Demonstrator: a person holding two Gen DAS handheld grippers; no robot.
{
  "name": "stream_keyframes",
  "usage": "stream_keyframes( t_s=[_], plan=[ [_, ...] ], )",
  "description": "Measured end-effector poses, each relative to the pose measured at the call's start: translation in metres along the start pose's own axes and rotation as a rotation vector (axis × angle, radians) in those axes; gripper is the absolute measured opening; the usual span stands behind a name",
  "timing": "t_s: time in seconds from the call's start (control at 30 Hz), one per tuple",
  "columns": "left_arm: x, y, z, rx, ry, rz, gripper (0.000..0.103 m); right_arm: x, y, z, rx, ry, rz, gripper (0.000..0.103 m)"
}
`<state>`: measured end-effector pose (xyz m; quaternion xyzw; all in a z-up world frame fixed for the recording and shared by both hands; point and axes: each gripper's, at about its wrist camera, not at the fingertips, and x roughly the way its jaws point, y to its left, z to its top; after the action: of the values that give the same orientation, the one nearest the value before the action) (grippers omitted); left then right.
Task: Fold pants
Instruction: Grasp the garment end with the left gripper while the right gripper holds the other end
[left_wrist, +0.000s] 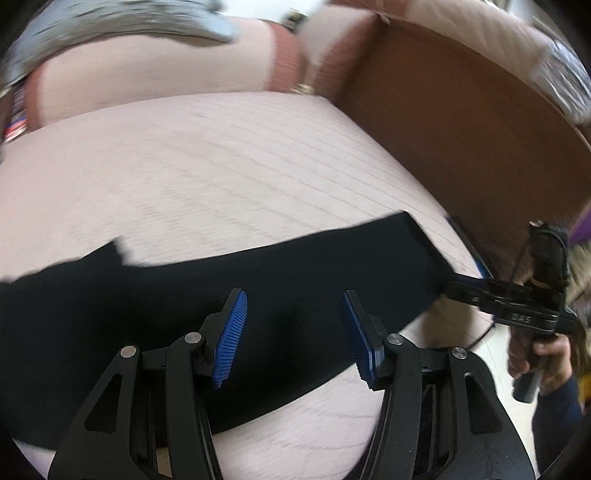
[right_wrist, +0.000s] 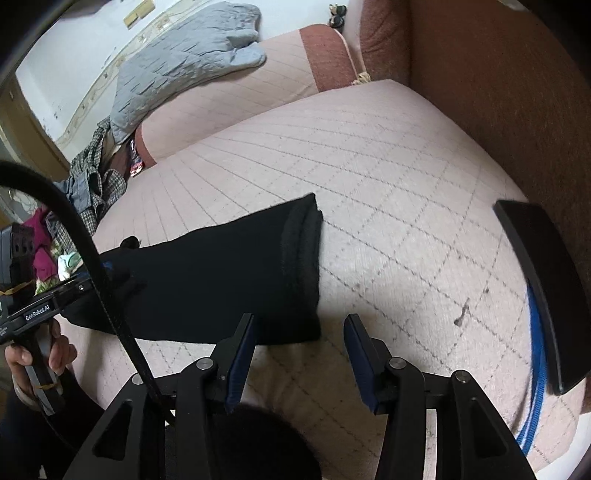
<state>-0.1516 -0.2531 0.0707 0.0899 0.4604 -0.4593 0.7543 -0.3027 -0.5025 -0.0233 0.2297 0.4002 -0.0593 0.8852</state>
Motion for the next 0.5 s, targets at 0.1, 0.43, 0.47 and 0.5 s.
stream_keyframes(
  t_s=[0.1, 0.43, 0.47, 0.5],
  plan=[
    [0.020, -0.020, 0.015, 0.045, 0.032, -0.066, 0.053, 0.002, -0.005, -0.001, 0.016, -0.009, 0.046, 0.047],
    [0.109, -0.090, 0.076, 0.258, 0.190, -0.170, 0.053, 0.008, -0.013, -0.010, 0.012, -0.048, 0.164, 0.052],
    [0.119, -0.093, 0.080, 0.273, 0.210, -0.172, 0.053, 0.008, -0.013, -0.011, 0.007, -0.051, 0.175, 0.054],
    [0.127, -0.094, 0.081, 0.281, 0.220, -0.169, 0.053, 0.007, -0.014, -0.012, 0.003, -0.056, 0.183, 0.056]
  ],
)
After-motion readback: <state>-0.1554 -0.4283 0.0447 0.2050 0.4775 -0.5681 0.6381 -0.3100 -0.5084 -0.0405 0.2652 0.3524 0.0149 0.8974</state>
